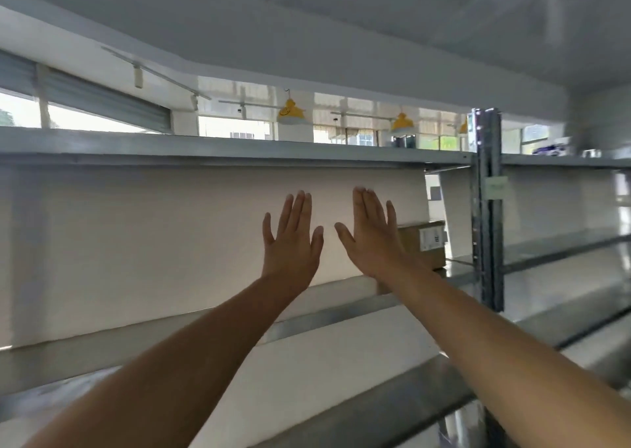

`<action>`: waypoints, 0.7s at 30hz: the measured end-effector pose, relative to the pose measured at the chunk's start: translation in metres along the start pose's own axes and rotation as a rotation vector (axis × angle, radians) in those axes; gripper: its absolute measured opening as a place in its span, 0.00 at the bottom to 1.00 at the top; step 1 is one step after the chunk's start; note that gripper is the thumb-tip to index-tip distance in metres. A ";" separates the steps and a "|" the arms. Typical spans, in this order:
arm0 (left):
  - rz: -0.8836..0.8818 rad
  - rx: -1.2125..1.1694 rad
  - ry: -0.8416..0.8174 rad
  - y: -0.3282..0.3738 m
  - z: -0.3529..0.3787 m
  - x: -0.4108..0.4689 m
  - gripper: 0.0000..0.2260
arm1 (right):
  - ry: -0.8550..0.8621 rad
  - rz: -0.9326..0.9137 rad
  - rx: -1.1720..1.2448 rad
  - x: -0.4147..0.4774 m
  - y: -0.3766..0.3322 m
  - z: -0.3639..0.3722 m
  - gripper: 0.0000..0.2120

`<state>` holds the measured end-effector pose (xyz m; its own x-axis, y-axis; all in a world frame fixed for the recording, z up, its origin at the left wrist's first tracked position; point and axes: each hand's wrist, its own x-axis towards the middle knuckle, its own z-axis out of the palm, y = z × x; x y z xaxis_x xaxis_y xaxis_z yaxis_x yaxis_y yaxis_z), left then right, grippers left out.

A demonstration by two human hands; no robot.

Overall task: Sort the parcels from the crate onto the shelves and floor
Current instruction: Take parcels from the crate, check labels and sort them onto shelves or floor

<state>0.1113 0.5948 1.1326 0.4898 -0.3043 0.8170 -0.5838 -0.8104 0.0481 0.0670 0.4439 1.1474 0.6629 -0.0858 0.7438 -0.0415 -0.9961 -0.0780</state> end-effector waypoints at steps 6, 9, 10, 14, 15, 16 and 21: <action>0.168 -0.195 -0.104 0.101 0.069 0.007 0.26 | -0.035 0.168 -0.111 -0.034 0.110 -0.024 0.33; 0.248 -0.246 -0.089 0.135 0.093 0.011 0.32 | -0.029 0.242 -0.180 -0.045 0.144 -0.027 0.34; 0.271 -0.279 -0.078 0.144 0.103 0.014 0.32 | -0.034 0.265 -0.215 -0.049 0.152 -0.028 0.34; 0.345 -0.489 -0.124 0.176 0.138 0.030 0.29 | -0.080 0.350 -0.332 -0.068 0.177 -0.034 0.35; 0.358 -0.524 -0.135 0.184 0.143 0.034 0.28 | -0.092 0.373 -0.358 -0.072 0.183 -0.035 0.35; 0.371 -0.544 -0.141 0.191 0.147 0.037 0.28 | -0.105 0.397 -0.385 -0.075 0.189 -0.037 0.35; 0.451 -0.631 -0.129 0.219 0.167 0.052 0.31 | -0.164 0.519 -0.545 -0.076 0.218 -0.049 0.36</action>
<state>0.1169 0.3177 1.0890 0.1670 -0.6234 0.7639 -0.9826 -0.1693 0.0766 -0.0290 0.2326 1.1065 0.5585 -0.5832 0.5900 -0.7119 -0.7020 -0.0201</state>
